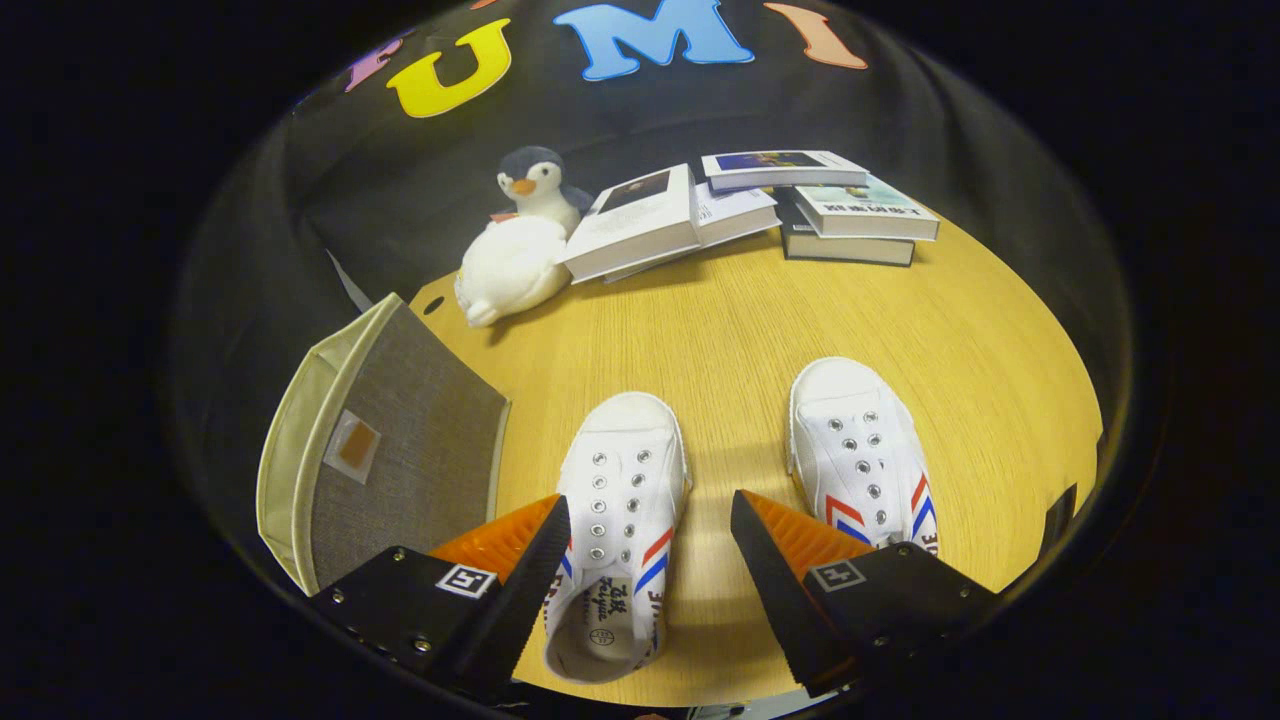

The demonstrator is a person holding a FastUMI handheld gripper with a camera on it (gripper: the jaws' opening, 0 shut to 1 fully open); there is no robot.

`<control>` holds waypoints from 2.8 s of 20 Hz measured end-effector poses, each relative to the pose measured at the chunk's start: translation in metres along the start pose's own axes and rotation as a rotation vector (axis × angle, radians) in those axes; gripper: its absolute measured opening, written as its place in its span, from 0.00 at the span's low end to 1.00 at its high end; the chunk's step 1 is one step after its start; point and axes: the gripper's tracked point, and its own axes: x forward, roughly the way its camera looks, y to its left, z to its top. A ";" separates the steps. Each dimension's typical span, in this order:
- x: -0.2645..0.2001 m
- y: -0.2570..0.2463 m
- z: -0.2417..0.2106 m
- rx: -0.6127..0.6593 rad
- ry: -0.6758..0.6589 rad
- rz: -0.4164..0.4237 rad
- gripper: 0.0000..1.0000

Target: Open the storage box then place both shoes into the box .Put the left shoe in first, then the right shoe, with the right side of both shoes facing outward in a uniform manner.

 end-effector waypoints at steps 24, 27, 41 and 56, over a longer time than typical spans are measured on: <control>0.000 0.023 -0.024 0.167 0.138 0.040 0.06; -0.008 0.034 -0.014 0.244 0.125 0.088 0.06; -0.093 0.125 0.090 0.230 -0.025 0.293 0.06; -0.056 0.248 0.052 0.121 0.072 0.351 0.06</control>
